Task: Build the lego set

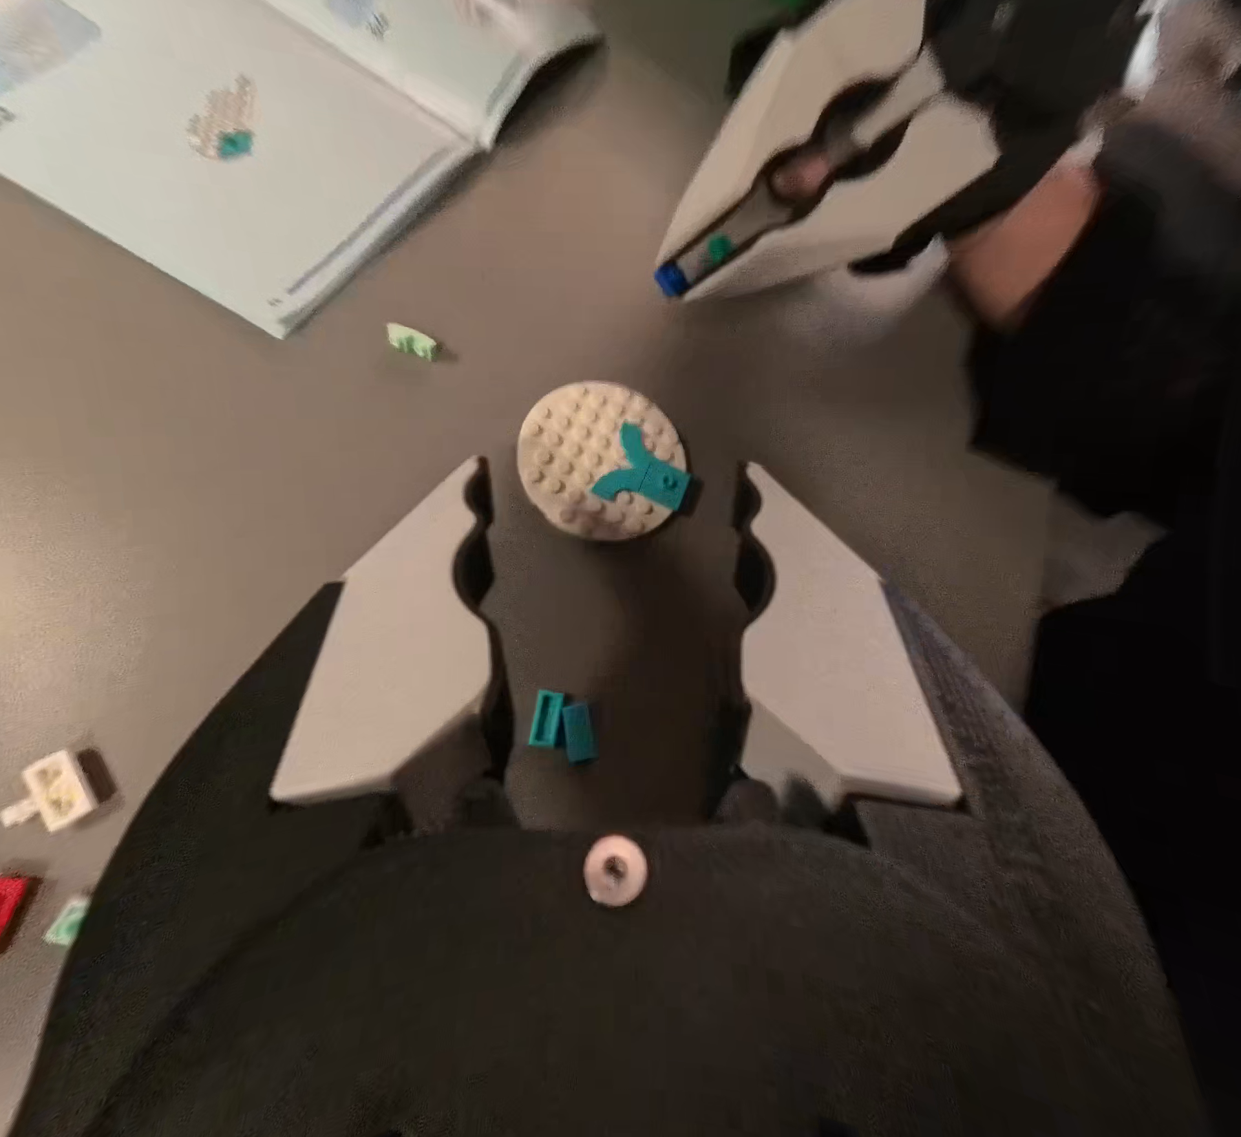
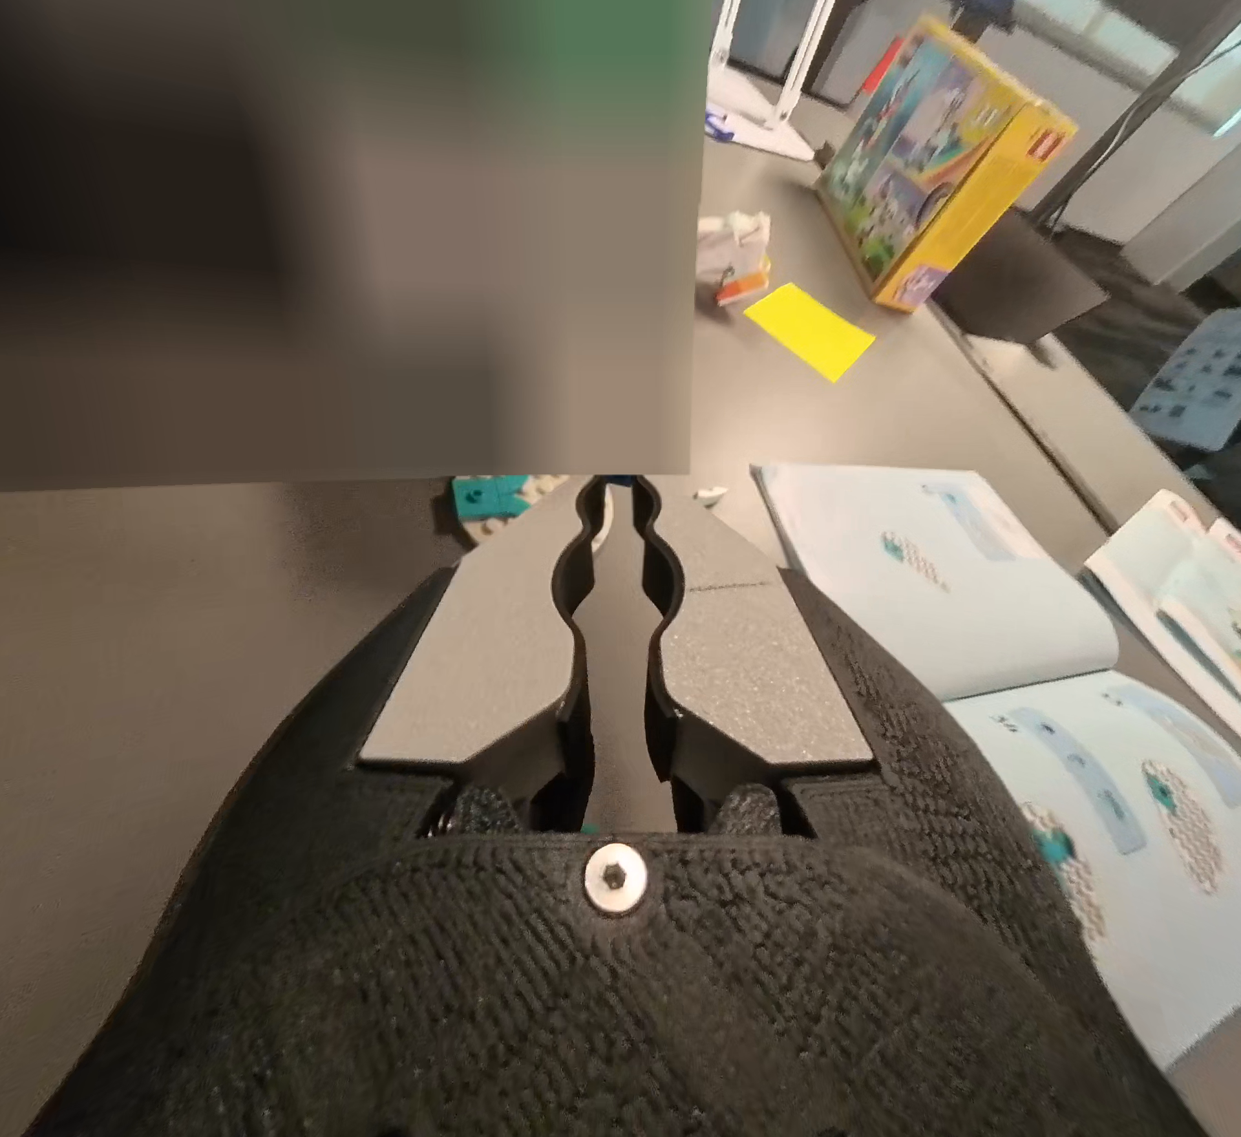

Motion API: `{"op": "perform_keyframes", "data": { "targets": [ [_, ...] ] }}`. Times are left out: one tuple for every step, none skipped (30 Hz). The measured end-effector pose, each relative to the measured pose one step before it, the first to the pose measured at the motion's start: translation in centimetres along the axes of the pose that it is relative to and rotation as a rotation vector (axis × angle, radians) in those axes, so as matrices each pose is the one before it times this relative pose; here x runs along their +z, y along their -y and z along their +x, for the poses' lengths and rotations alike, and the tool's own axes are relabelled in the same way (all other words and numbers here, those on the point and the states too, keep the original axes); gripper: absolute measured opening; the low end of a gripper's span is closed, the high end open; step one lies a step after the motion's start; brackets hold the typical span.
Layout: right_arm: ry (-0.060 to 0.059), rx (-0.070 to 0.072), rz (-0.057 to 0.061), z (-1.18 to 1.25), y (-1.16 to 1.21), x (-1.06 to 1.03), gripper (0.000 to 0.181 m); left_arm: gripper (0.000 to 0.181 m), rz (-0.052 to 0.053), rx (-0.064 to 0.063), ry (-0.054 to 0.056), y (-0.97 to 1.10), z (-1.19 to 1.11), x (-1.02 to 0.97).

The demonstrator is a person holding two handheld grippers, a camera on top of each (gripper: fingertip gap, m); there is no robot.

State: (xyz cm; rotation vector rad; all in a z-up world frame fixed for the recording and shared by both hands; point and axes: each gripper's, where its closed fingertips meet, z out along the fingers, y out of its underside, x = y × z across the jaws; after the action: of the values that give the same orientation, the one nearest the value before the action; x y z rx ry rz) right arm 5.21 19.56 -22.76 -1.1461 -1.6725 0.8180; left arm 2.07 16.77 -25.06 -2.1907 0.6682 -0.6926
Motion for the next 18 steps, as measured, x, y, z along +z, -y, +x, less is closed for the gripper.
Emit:
{"op": "perform_keyframes", "data": {
  "targets": [
    [0.0161,0.0099,-0.0076,-0.180,-0.319,0.022,0.005,0.079,-0.0444,0.0381,0.0006,-0.540,0.117,0.664],
    [0.0159,0.0099,-0.0058,-0.170,-0.254,0.021,0.005,0.083,-0.0214,0.0326,-0.0159,-0.252,0.285,0.547],
    [0.0129,0.0088,-0.0067,-0.133,-0.246,0.020,0.005,0.083,-0.0055,0.0268,-0.0190,-0.052,0.217,0.404],
    [0.0089,0.0059,-0.0072,-0.087,-0.222,0.012,0.005,0.083,-0.0004,0.0225,-0.0162,0.001,0.085,0.327],
    [0.0080,0.0041,-0.0062,-0.080,-0.199,-0.001,0.005,0.083,-0.0017,0.0213,-0.0151,-0.002,0.045,0.247],
    [0.0081,0.0039,-0.0043,-0.090,-0.135,-0.012,0.006,0.083,-0.0029,0.0254,-0.0100,-0.009,-0.022,0.198],
    [0.0062,0.0031,-0.0020,-0.070,-0.074,-0.015,0.006,0.082,-0.0040,0.0329,0.0005,-0.027,-0.125,0.164],
    [0.0057,0.0020,-0.0005,-0.072,-0.032,-0.020,0.006,0.081,-0.0135,0.0385,0.0027,-0.148,-0.107,0.173],
    [0.0055,0.0015,-0.0008,-0.073,-0.029,-0.012,0.006,0.080,-0.0198,0.0403,0.0090,-0.226,-0.144,0.163],
    [0.0043,0.0007,-0.0018,-0.055,-0.033,0.000,0.006,0.077,-0.0182,0.0451,0.0050,-0.237,-0.031,0.161],
    [0.0042,-0.0001,-0.0020,-0.064,-0.017,0.005,0.006,0.074,-0.0050,0.0451,0.0031,-0.057,0.062,0.128],
    [0.0039,-0.0002,-0.0019,-0.068,-0.018,0.020,0.006,0.073,-0.0028,0.0346,-0.0107,-0.040,0.263,0.126],
    [0.0032,-0.0004,-0.0023,-0.066,-0.020,0.018,0.006,0.073,-0.0087,0.0170,-0.0057,-0.106,0.094,0.163],
    [0.0034,-0.0005,-0.0022,-0.066,-0.015,0.028,0.006,0.075,-0.0042,0.0089,-0.0076,-0.047,0.067,0.129],
    [0.0030,-0.0004,-0.0022,-0.063,-0.024,0.032,0.006,0.077,0.0014,0.0060,-0.0141,0.045,0.129,0.036],
    [0.0022,-0.0004,-0.0018,-0.042,-0.021,0.034,0.006,0.077,-0.0011,0.0021,-0.0093,0.032,0.004,0.012],
    [0.0024,0.0005,-0.0017,-0.033,-0.030,0.046,0.006,0.077,-0.0021,0.0007,-0.0085,0.023,-0.033,-0.006],
    [0.0044,0.0018,-0.0012,-0.062,-0.035,0.053,0.006,0.076,-0.0040,0.0000,-0.0037,0.002,-0.109,-0.001]
  ]
}}
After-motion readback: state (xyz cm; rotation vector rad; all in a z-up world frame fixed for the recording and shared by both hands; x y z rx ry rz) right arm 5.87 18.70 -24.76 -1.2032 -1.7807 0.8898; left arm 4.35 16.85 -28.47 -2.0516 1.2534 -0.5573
